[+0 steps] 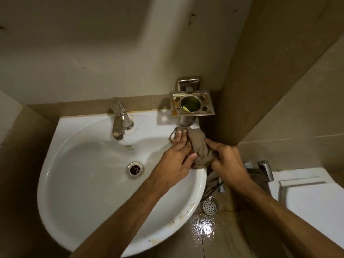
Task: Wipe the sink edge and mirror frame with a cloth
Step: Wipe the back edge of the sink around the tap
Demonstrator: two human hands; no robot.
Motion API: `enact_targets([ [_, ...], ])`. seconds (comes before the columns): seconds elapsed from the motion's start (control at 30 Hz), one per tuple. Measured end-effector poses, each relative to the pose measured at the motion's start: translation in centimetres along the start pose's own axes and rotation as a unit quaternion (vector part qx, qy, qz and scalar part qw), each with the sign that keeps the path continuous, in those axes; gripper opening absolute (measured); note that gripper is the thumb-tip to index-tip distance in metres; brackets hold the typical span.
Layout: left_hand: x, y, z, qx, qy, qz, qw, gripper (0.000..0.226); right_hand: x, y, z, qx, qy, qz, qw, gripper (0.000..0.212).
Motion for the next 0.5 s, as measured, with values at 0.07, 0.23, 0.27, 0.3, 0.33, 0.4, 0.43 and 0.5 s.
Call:
enact_targets([
  [0.07, -0.5, 1.3, -0.7, -0.003, -0.031, -0.030, 0.999, 0.042, -0.2, 0.4, -1.6, -0.010, -0.012, 0.039, 0.999, 0.054],
  [0.23, -0.2, 2.4, -3.1, 0.007, -0.052, -0.061, 0.997, 0.054, -2.2, 1.4, -5.5, -0.044, -0.029, 0.057, 0.997, 0.066],
  [0.27, -0.2, 2.5, -3.9, 0.013, -0.059, -0.069, 0.996, 0.055, -2.7, 1.8, -6.3, -0.046, -0.027, 0.050, 0.997, 0.065],
  [0.3, -0.4, 2.5, -4.7, 0.023, -0.067, -0.082, 0.994, 0.054, -3.2, 2.4, -6.9, -0.052, -0.023, 0.044, 0.997, 0.064],
  [0.33, -0.5, 2.7, -5.4, 0.035, -0.072, -0.094, 0.992, 0.051, -3.7, 2.7, -7.5, -0.062, -0.016, 0.039, 0.997, 0.063],
  [0.4, -0.8, 2.9, -7.0, 0.049, -0.090, -0.100, 0.990, 0.042, -4.9, 3.0, -9.3, -0.094, 0.000, 0.054, 0.994, 0.057],
  [0.43, -0.8, 2.8, -7.8, 0.049, -0.106, -0.098, 0.988, 0.037, -5.6, 2.7, -10.1, -0.103, 0.014, 0.068, 0.992, 0.054],
  [0.5, -0.5, 2.6, -9.5, 0.039, -0.147, -0.087, 0.984, 0.028, -7.0, 1.5, -12.0, -0.107, 0.046, 0.073, 0.991, 0.047],
])
Point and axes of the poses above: each hand's wrist, its own z-axis towards the middle knuckle, its own x-axis out of the back of the hand, y = z × x, the point moved 7 cm from there along z, towards the middle knuckle, and after that the axes turned 8 degrees about -y, right-handed, at the moved point
